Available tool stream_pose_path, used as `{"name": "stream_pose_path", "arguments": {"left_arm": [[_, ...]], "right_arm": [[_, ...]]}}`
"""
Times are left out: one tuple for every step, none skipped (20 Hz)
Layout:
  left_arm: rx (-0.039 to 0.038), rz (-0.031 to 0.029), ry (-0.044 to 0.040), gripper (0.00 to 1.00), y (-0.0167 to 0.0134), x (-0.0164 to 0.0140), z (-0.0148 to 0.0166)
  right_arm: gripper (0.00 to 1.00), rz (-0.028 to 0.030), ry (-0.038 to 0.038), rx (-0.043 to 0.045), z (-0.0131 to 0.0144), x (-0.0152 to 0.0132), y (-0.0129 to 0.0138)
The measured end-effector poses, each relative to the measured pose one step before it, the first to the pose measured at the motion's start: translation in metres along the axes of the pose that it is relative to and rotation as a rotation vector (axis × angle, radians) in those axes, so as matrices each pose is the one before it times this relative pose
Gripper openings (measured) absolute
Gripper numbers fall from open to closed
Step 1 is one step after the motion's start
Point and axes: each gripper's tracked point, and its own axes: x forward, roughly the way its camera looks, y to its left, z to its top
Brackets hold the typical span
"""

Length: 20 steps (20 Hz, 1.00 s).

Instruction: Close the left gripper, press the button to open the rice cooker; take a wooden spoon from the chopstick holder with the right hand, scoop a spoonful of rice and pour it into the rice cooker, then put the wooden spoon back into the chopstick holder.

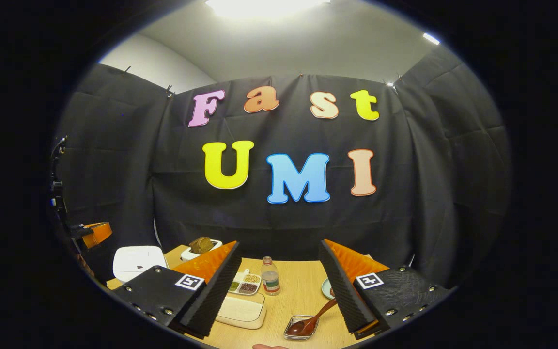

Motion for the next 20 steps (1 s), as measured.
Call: {"name": "stream_pose_path", "arguments": {"left_arm": [[-0.01676,0.00270,0.05235,0.08,0.01029,0.01426,-0.01967],[-0.02059,0.01507,0.05235,0.08,0.01308,0.01059,-0.01479],[-0.02184,0.00316,0.05664,0.08,0.00790,0.01027,-0.01765],[-0.03131,-0.00634,0.04322,0.09,0.00778,0.01181,-0.01138],[-0.03471,-0.00535,0.04084,0.09,0.00542,0.01226,-0.01002],[-0.03489,0.00283,0.03524,0.09,0.00898,0.00924,-0.00926],[0.00076,0.01923,0.02148,0.07,0.01125,0.00918,-0.00631],[0.01692,0.01669,0.00639,0.09,0.00880,0.00841,-0.00310],[0.01103,0.01073,0.00398,0.08,0.00230,0.00284,-0.00363],[0.01217,0.00289,0.01096,0.08,0.00137,0.00601,-0.00266],[0.02470,0.01039,0.01593,0.08,0.00222,0.00518,-0.00507],[0.02061,0.00176,0.01871,0.08,0.00143,0.00784,-0.00693],[0.00103,-0.00825,0.01583,0.08,-0.00126,0.00731,-0.00321],[-0.01956,-0.01709,0.01915,0.09,-0.00311,0.00602,-0.00312],[-0.02541,-0.01328,0.02303,0.08,-0.00148,0.00422,-0.00765],[-0.01607,0.00238,0.01259,0.08,0.00346,0.00672,-0.00284],[-0.01051,0.00419,0.01185,0.06,0.00361,0.00733,-0.00261],[-0.01056,-0.00016,0.01605,0.09,0.00183,0.00440,-0.00407],[-0.01190,0.00097,0.01333,0.08,0.00055,0.00416,-0.00400],[-0.00013,0.00308,0.01060,0.09,0.00193,0.00463,-0.00310]], "right_arm": [[0.98,0.00114,0.00820,0.00004,-0.00272,0.00167,0.00023],[0.98,0.00013,0.00765,0.00092,-0.00395,0.00237,0.00068],[0.98,0.00176,0.00764,0.00260,-0.00325,0.00195,0.00058],[0.98,0.00563,0.00644,0.00280,-0.00324,0.00143,0.00139],[0.98,-0.00320,0.00310,-0.00050,-0.00214,0.00220,-0.00161],[0.98,-0.00171,0.00616,0.00088,-0.00376,0.00134,-0.00192],[0.98,0.00673,0.01159,0.00108,-0.00469,0.00248,0.00000],[0.98,-0.00189,0.01255,-0.00230,-0.00479,0.00179,-0.00137],[0.98,-0.00271,0.00842,-0.00028,-0.00278,0.00093,-0.00252],[0.98,-0.00433,0.00591,0.00344,-0.00184,0.00169,-0.00246],[0.98,-0.00265,0.00496,0.00423,-0.00137,0.00100,-0.00066],[0.98,-0.00262,0.00485,0.00159,-0.00184,0.00072,-0.00079],[0.98,-0.00264,0.00294,-0.00086,-0.00031,0.00068,-0.00004],[0.98,-0.00185,0.00065,0.00012,-0.00058,0.00066,-0.00107],[0.98,-0.00086,0.00029,0.00137,0.00039,-0.00005,-0.00034],[0.98,-0.00200,-0.00127,0.00120,0.00011,-0.00020,-0.00143],[0.98,-0.00459,-0.00217,-0.00042,0.00100,0.00007,-0.00181],[0.98,-0.00540,-0.00130,-0.00066,-0.00073,0.00088,-0.00234],[0.98,-0.00565,0.00168,0.00026,-0.00062,0.00094,-0.00277],[0.98,-0.00592,0.00528,0.00134,-0.00243,-0.00027,-0.00332]]}}
